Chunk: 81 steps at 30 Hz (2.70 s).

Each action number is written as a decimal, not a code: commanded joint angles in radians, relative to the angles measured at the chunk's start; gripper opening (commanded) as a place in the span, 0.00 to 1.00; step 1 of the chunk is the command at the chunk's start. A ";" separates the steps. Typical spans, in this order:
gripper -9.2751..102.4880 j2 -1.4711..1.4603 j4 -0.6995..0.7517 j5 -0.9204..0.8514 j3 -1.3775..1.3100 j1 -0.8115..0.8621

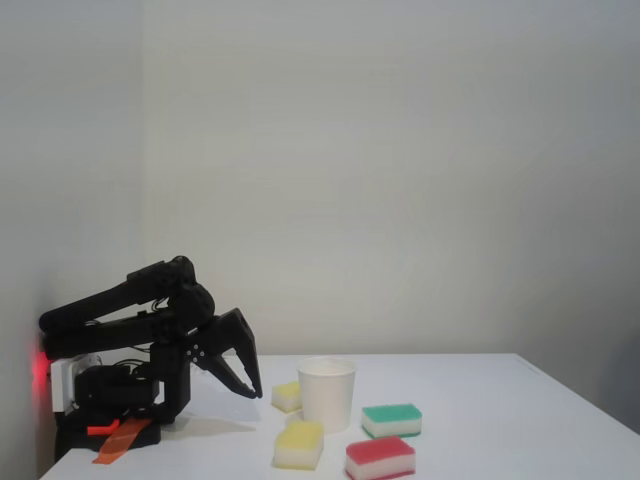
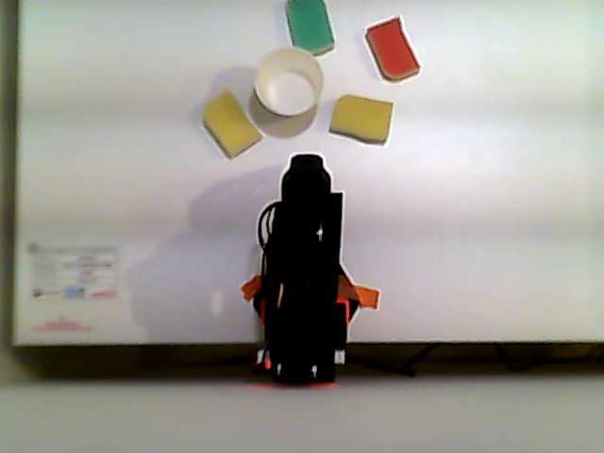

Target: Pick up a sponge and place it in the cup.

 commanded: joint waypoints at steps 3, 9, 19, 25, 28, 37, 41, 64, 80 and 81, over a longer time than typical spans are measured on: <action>0.08 -0.003 0.044 -0.014 0.029 0.011; 0.08 -0.003 0.044 -0.014 0.029 0.011; 0.08 -0.003 0.044 -0.014 0.029 0.011; 0.08 -0.003 0.044 -0.014 0.029 0.011; 0.08 -0.003 0.044 -0.014 0.029 0.011; 0.08 -0.003 0.044 -0.014 0.029 0.011; 0.08 -0.003 0.044 -0.014 0.029 0.011; 0.08 -0.003 0.044 -0.014 0.029 0.011; 0.08 -0.005 0.035 0.121 0.029 -0.064; 0.08 -0.005 0.026 0.144 0.029 -0.067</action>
